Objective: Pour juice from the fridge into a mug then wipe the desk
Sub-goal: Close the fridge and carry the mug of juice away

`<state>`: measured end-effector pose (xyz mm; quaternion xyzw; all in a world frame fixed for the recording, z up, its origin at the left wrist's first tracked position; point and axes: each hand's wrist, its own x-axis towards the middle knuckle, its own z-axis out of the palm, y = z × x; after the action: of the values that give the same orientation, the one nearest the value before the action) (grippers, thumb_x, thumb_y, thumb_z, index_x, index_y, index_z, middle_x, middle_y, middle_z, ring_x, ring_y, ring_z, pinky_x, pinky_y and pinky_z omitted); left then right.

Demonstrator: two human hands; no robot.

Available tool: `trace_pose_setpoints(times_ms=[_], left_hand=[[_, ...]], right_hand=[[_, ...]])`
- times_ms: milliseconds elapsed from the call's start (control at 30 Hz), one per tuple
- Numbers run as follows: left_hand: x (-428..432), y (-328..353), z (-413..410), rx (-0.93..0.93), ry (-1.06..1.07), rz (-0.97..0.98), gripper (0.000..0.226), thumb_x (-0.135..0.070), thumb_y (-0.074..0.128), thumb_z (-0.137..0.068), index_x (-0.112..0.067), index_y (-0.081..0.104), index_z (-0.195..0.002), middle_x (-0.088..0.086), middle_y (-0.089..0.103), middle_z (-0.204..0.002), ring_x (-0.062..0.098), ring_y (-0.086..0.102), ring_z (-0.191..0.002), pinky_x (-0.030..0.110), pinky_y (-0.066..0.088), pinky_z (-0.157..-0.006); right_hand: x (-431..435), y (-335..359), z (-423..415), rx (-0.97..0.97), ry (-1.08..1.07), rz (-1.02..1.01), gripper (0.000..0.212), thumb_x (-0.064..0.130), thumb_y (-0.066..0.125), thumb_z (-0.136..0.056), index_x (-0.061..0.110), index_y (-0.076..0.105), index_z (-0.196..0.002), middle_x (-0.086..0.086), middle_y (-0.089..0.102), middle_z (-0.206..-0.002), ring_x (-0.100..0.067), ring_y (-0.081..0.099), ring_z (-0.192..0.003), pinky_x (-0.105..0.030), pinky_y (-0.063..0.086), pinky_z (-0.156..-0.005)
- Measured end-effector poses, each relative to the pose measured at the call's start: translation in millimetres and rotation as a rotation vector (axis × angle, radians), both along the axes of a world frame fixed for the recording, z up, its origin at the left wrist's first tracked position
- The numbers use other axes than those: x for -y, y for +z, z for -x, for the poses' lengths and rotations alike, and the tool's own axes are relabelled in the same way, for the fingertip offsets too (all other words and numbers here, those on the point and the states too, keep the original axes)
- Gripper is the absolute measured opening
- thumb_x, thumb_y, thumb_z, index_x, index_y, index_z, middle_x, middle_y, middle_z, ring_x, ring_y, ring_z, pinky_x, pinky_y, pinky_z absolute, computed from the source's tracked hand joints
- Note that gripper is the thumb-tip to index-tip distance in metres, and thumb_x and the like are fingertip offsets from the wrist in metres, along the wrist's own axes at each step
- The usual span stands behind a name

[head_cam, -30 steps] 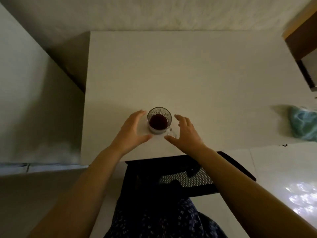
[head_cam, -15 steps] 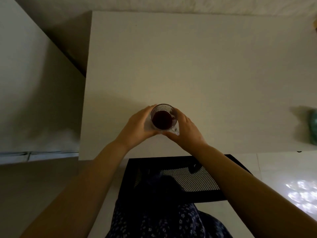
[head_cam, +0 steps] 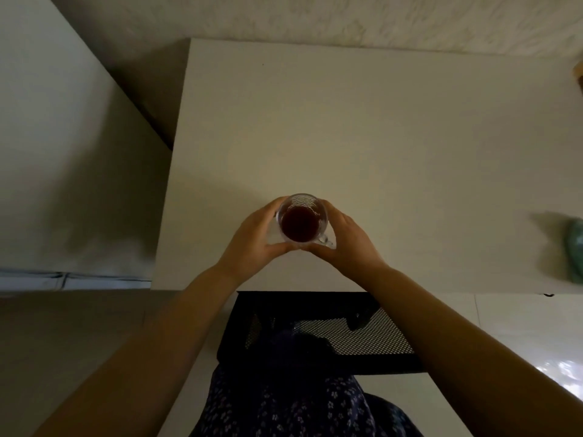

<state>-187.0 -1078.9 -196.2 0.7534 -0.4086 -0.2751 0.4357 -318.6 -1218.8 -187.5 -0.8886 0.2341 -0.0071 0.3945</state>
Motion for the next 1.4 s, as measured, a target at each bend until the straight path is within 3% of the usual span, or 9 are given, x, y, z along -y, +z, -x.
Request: trace_pose_setpoints(times_ms=[333, 467, 633, 800, 967, 1100, 1233, 1300, 1400], left_hand=[[-19, 75, 22, 0.139, 0.163, 0.121, 0.072, -0.031, 0.079, -0.074, -0.018, 0.043, -0.135, -0.012, 0.055, -0.129, 0.000, 0.049, -0.120, 0.023, 0.042, -0.101], [-41, 108, 38, 0.228, 0.247, 0.178, 0.068, -0.027, 0.079, -0.073, -0.021, 0.042, -0.130, -0.028, 0.046, -0.122, -0.018, 0.043, -0.115, 0.005, 0.034, -0.094], [-89, 128, 64, 0.251, 0.418, 0.157, 0.072, -0.036, 0.076, -0.072, -0.023, 0.039, -0.133, -0.024, 0.044, -0.122, -0.026, 0.037, -0.111, 0.000, 0.033, -0.090], [-163, 134, 95, 0.257, 0.636, 0.096, 0.072, -0.025, 0.081, -0.071, -0.031, 0.039, -0.129, -0.024, 0.049, -0.116, -0.020, 0.043, -0.108, 0.003, 0.039, -0.088], [-255, 141, 129, 0.227, 0.862, 0.061, 0.074, -0.026, 0.085, -0.067, -0.040, 0.043, -0.126, -0.032, 0.050, -0.115, -0.022, 0.045, -0.109, 0.002, 0.033, -0.088], [-329, 145, 158, 0.242, 1.056, 0.048, 0.070, -0.030, 0.084, -0.066, -0.042, 0.042, -0.120, -0.033, 0.047, -0.113, -0.028, 0.041, -0.103, -0.004, 0.030, -0.084], [-409, 148, 181, 0.264, 1.203, 0.026, 0.065, -0.038, 0.082, -0.067, -0.043, 0.042, -0.118, -0.036, 0.047, -0.109, -0.025, 0.045, -0.101, 0.000, 0.033, -0.083], [-452, 147, 193, 0.267, 1.264, 0.029, 0.065, -0.038, 0.081, -0.068, -0.046, 0.041, -0.119, -0.036, 0.047, -0.113, -0.023, 0.045, -0.105, 0.000, 0.033, -0.086], [-519, 139, 214, 0.248, 1.358, 0.029, 0.066, -0.043, 0.081, -0.069, -0.041, 0.046, -0.125, -0.028, 0.054, -0.119, -0.012, 0.050, -0.112, 0.011, 0.040, -0.093]], right_hand=[[5, 85, -2, 0.165, 0.161, 0.009, 0.071, 0.048, 0.072, -0.075, 0.033, 0.037, -0.135, 0.012, 0.055, -0.130, -0.004, 0.049, -0.115, -0.024, 0.040, -0.094], [-8, 119, -1, 0.220, 0.276, 0.040, 0.073, 0.051, 0.071, -0.072, 0.034, 0.038, -0.135, 0.015, 0.054, -0.128, 0.002, 0.047, -0.110, -0.019, 0.038, -0.092], [-43, 141, -2, 0.258, 0.459, 0.031, 0.069, 0.049, 0.069, -0.073, 0.033, 0.041, -0.133, 0.019, 0.053, -0.123, 0.007, 0.046, -0.107, -0.006, 0.033, -0.086], [-105, 138, -14, 0.275, 0.675, 0.019, 0.070, 0.054, 0.066, -0.074, 0.030, 0.041, -0.135, 0.009, 0.054, -0.131, -0.002, 0.049, -0.115, -0.020, 0.039, -0.095], [-197, 128, -22, 0.245, 0.821, -0.081, 0.069, 0.046, 0.070, -0.076, 0.024, 0.043, -0.136, 0.002, 0.056, -0.132, -0.013, 0.050, -0.121, -0.042, 0.042, -0.101], [-281, 137, -30, 0.246, 1.044, -0.097, 0.069, 0.057, 0.068, -0.071, 0.033, 0.044, -0.131, 0.012, 0.058, -0.124, -0.003, 0.054, -0.112, -0.033, 0.047, -0.096], [-373, 146, -29, 0.238, 1.172, -0.106, 0.055, 0.059, 0.064, -0.069, 0.054, 0.037, -0.117, 0.026, 0.052, -0.118, 0.013, 0.047, -0.106, -0.011, 0.035, -0.091], [-421, 150, -25, 0.227, 1.233, -0.123, 0.050, 0.053, 0.067, -0.071, 0.052, 0.039, -0.112, 0.020, 0.054, -0.116, 0.014, 0.048, -0.102, -0.007, 0.034, -0.089], [-497, 151, -21, 0.243, 1.335, -0.131, 0.047, 0.043, 0.071, -0.074, 0.057, 0.037, -0.104, 0.036, 0.044, -0.106, 0.028, 0.042, -0.094, 0.003, 0.033, -0.080]])
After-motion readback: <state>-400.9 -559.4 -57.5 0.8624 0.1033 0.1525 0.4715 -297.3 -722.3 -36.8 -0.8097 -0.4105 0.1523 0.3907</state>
